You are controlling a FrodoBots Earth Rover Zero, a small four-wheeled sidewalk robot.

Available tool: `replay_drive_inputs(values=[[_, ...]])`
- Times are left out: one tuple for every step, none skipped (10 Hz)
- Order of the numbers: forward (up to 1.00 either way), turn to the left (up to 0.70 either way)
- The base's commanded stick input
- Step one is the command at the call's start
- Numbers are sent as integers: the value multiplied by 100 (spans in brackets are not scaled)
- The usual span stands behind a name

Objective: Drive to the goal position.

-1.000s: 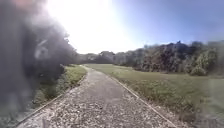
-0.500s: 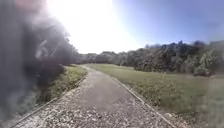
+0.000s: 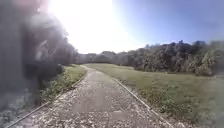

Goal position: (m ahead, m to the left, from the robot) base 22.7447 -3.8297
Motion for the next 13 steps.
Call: replay_drive_inputs(values=[[50, 21], [50, 3], [50, 14], [50, 23], [50, 5], [50, 12], [50, 25], [50, 8], [50, 0], [50, 0], [50, 0], [50, 0], [50, 0]])
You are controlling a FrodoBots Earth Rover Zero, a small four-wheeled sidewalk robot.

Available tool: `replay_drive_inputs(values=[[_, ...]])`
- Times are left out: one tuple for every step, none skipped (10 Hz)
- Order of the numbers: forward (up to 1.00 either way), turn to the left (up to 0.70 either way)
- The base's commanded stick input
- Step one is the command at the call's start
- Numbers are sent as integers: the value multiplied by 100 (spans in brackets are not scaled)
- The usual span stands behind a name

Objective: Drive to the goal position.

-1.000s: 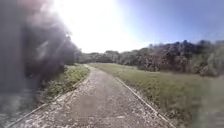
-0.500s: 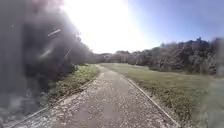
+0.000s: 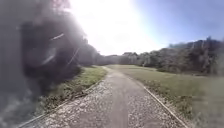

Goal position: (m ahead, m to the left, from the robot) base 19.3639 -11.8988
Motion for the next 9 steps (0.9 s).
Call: replay_drive_inputs(values=[[50, 0], [50, 0], [50, 0], [50, -9], [50, -25], [50, -27], [50, 0], [50, 0], [50, 0]])
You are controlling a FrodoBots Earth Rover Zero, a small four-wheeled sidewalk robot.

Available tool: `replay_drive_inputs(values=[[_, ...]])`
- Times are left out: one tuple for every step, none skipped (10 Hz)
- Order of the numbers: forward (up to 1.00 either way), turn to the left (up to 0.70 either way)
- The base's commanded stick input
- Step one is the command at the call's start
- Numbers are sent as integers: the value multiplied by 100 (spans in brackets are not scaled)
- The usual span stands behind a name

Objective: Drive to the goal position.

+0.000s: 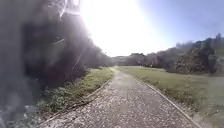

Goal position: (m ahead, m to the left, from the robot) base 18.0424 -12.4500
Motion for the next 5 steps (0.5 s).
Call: replay_drive_inputs(values=[[50, 0], [50, 0], [50, 0], [50, 0], [50, 0]])
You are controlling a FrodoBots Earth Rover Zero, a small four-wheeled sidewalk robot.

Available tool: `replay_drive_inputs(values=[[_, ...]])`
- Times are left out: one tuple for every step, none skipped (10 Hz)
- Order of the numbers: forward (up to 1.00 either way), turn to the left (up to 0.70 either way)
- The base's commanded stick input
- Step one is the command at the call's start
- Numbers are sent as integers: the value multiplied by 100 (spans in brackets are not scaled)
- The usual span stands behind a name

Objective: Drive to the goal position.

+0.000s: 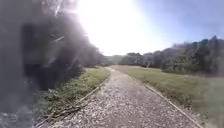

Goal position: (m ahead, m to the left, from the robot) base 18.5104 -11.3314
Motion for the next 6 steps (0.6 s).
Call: replay_drive_inputs(values=[[50, 0], [50, 0], [50, 0], [50, 0], [50, 0], [50, 0]])
